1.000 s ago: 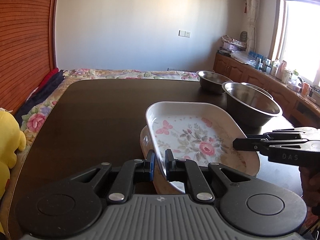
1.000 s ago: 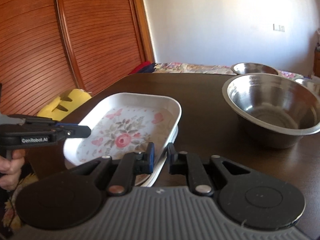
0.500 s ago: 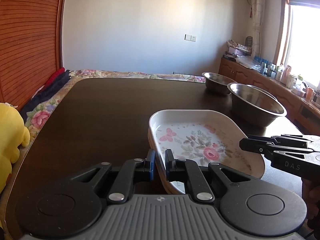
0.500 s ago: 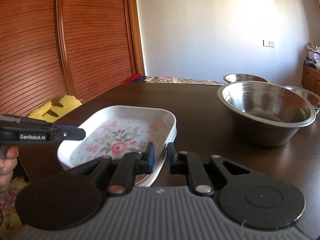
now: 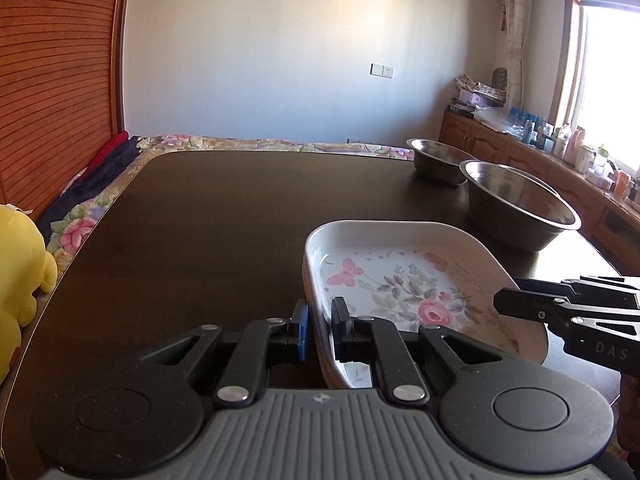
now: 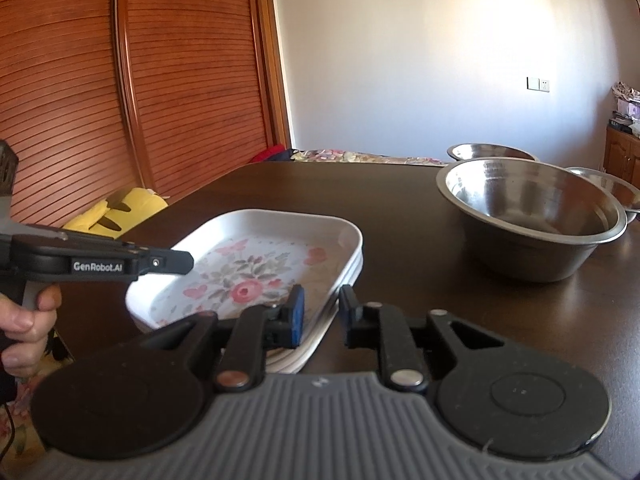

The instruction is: Organize plates and bowls

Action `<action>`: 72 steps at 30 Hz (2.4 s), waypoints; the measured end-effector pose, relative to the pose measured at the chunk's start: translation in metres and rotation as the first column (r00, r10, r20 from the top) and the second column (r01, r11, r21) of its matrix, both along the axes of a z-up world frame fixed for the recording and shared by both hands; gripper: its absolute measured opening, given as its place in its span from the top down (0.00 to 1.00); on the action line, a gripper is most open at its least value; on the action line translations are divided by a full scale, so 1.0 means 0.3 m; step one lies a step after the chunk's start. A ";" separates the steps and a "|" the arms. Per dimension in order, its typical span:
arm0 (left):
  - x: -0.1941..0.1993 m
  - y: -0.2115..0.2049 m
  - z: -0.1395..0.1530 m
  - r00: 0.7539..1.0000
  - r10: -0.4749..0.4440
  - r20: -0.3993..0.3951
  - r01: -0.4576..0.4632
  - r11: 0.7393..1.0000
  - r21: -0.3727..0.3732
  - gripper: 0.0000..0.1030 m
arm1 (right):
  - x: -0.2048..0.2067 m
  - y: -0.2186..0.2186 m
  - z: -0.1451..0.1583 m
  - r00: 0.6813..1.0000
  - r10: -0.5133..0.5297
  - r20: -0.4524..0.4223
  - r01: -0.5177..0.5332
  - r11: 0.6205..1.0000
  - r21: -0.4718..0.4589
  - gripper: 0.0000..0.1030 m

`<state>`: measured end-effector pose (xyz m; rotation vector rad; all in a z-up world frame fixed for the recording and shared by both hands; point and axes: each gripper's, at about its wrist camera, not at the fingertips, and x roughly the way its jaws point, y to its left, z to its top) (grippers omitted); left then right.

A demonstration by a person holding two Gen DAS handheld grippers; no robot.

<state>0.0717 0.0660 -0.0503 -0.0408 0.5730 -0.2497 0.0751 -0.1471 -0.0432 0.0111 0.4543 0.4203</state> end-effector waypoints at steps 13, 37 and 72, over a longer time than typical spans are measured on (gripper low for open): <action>-0.013 -0.010 0.044 0.999 0.013 0.037 -0.014 1.000 0.015 0.68 | -0.008 -0.046 0.028 0.997 -0.048 0.053 0.046 0.998 0.035 0.79; 0.018 -0.226 0.121 0.988 -0.103 0.115 0.098 0.994 0.048 0.39 | -0.018 -0.257 0.094 0.969 -0.195 0.150 0.190 0.981 0.049 0.58; 0.335 -0.599 0.123 0.983 -0.177 0.048 0.172 0.981 0.093 0.32 | 0.323 -0.556 0.035 0.970 -0.231 0.078 0.229 0.973 0.035 0.36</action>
